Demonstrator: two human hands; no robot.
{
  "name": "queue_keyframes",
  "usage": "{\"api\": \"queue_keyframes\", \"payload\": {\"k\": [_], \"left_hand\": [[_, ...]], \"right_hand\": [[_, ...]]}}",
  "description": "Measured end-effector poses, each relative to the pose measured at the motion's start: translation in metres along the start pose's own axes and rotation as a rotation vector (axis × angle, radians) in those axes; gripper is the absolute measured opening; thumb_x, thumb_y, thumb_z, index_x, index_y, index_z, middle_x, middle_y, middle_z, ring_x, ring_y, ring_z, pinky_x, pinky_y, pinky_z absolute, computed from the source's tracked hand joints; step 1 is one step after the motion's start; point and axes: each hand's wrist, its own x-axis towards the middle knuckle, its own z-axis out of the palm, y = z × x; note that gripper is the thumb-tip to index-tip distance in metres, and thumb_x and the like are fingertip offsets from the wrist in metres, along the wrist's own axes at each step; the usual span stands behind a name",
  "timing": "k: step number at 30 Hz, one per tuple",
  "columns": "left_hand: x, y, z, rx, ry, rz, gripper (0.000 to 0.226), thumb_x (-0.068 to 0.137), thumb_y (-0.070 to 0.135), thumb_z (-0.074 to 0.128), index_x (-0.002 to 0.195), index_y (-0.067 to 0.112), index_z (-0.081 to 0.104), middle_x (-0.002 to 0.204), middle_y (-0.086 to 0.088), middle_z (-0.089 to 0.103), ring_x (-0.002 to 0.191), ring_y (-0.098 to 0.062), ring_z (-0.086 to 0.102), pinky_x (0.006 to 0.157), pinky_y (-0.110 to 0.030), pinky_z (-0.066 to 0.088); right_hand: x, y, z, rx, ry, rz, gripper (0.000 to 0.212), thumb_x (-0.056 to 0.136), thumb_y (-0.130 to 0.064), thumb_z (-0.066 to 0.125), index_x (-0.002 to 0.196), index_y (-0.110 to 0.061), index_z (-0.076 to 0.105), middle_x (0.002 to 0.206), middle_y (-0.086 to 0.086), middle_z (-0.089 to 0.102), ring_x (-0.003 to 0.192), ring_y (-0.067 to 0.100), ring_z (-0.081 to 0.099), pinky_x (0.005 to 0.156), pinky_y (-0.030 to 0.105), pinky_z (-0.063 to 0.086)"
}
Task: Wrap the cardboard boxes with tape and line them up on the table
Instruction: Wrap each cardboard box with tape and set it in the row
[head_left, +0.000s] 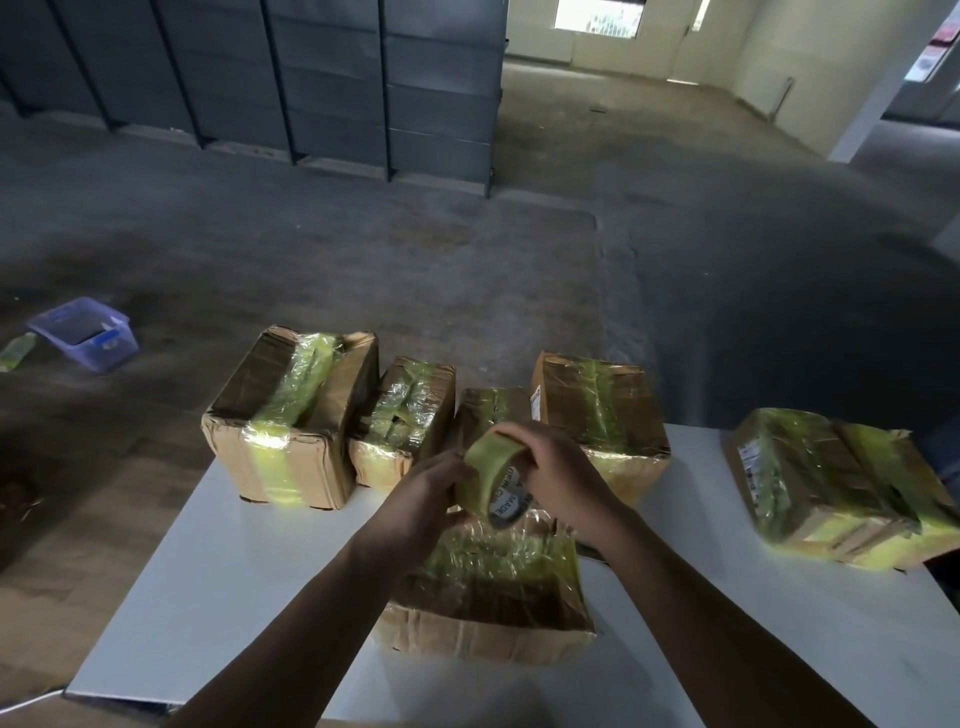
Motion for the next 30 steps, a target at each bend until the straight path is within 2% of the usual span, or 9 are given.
{"api": "queue_keyframes", "payload": {"k": [3, 7, 9, 12, 14, 17, 22, 25, 30], "left_hand": [[-0.004, 0.0, 0.0, -0.005, -0.043, 0.026, 0.02, 0.071, 0.025, 0.057, 0.085, 0.019, 0.07, 0.09, -0.01, 0.062, 0.087, -0.022, 0.06, 0.073, -0.032, 0.045], [-0.009, 0.0, 0.001, -0.062, -0.12, 0.097, 0.028, 0.067, 0.023, 0.065, 0.093, 0.015, 0.07, 0.096, -0.011, 0.061, 0.091, -0.023, 0.061, 0.075, -0.035, 0.05], [-0.012, -0.002, 0.001, -0.089, -0.146, 0.131, 0.027, 0.074, 0.017, 0.063, 0.1, 0.018, 0.072, 0.1, -0.01, 0.065, 0.094, -0.022, 0.063, 0.079, -0.036, 0.051], [-0.012, -0.002, 0.003, -0.081, -0.113, 0.155, 0.026, 0.08, 0.017, 0.06, 0.104, 0.016, 0.069, 0.102, -0.013, 0.065, 0.096, -0.025, 0.061, 0.084, -0.04, 0.049], [-0.01, 0.0, 0.004, -0.084, -0.091, 0.138, 0.021, 0.078, 0.023, 0.062, 0.097, 0.016, 0.068, 0.099, -0.012, 0.064, 0.094, -0.025, 0.062, 0.083, -0.04, 0.049], [-0.006, 0.0, 0.004, -0.12, -0.068, 0.075, 0.02, 0.077, 0.026, 0.06, 0.093, 0.014, 0.065, 0.099, -0.013, 0.063, 0.095, -0.023, 0.063, 0.083, -0.041, 0.051], [-0.001, -0.001, 0.003, -0.128, -0.049, 0.017, 0.057, 0.067, 0.038, 0.07, 0.114, 0.008, 0.06, 0.108, -0.018, 0.063, 0.1, -0.027, 0.062, 0.091, -0.048, 0.05], [0.001, -0.002, 0.006, -0.143, -0.064, 0.026, 0.044, 0.068, 0.04, 0.068, 0.105, 0.017, 0.068, 0.11, -0.017, 0.064, 0.101, -0.027, 0.062, 0.09, -0.048, 0.051], [0.004, -0.003, 0.005, -0.18, -0.133, 0.097, 0.032, 0.078, 0.035, 0.061, 0.106, 0.021, 0.067, 0.109, -0.014, 0.064, 0.1, -0.027, 0.062, 0.083, -0.044, 0.052]], "right_hand": [[-0.001, 0.002, 0.001, 0.138, -0.003, 0.027, 0.05, 0.091, 0.004, 0.052, 0.119, -0.036, 0.061, 0.117, 0.0, 0.063, 0.103, 0.016, 0.061, 0.077, 0.035, 0.056], [-0.001, -0.001, 0.003, 0.375, 0.016, 0.133, 0.056, 0.096, -0.006, 0.048, 0.098, -0.06, 0.06, 0.108, -0.007, 0.065, 0.087, 0.002, 0.065, 0.055, 0.017, 0.052], [-0.001, 0.0, 0.003, 0.434, 0.057, 0.19, 0.054, 0.097, -0.012, 0.047, 0.091, -0.064, 0.059, 0.101, -0.015, 0.064, 0.081, -0.004, 0.064, 0.052, 0.012, 0.049], [0.0, 0.002, 0.005, 0.503, 0.049, 0.255, 0.037, 0.1, -0.02, 0.047, 0.095, -0.054, 0.059, 0.1, -0.016, 0.061, 0.087, -0.001, 0.061, 0.051, 0.01, 0.048], [0.002, 0.005, 0.005, 0.451, 0.018, 0.249, 0.024, 0.101, -0.024, 0.046, 0.111, -0.042, 0.059, 0.103, -0.007, 0.061, 0.09, 0.0, 0.058, 0.051, 0.007, 0.046], [0.005, 0.007, 0.003, 0.335, 0.03, 0.214, 0.031, 0.1, -0.02, 0.047, 0.129, -0.026, 0.056, 0.108, -0.006, 0.056, 0.087, -0.006, 0.052, 0.056, 0.002, 0.043], [0.008, 0.008, 0.003, 0.24, 0.035, 0.146, 0.034, 0.1, -0.018, 0.047, 0.132, -0.024, 0.056, 0.121, 0.003, 0.061, 0.101, 0.01, 0.057, 0.066, 0.007, 0.042], [0.007, 0.01, 0.004, 0.263, 0.017, 0.147, 0.033, 0.1, -0.018, 0.046, 0.131, -0.026, 0.056, 0.12, 0.001, 0.06, 0.104, 0.012, 0.057, 0.069, 0.01, 0.044], [0.011, 0.008, 0.006, 0.328, 0.008, 0.173, 0.028, 0.1, -0.022, 0.047, 0.125, -0.025, 0.059, 0.112, -0.003, 0.061, 0.1, 0.011, 0.059, 0.064, 0.004, 0.041]]}}
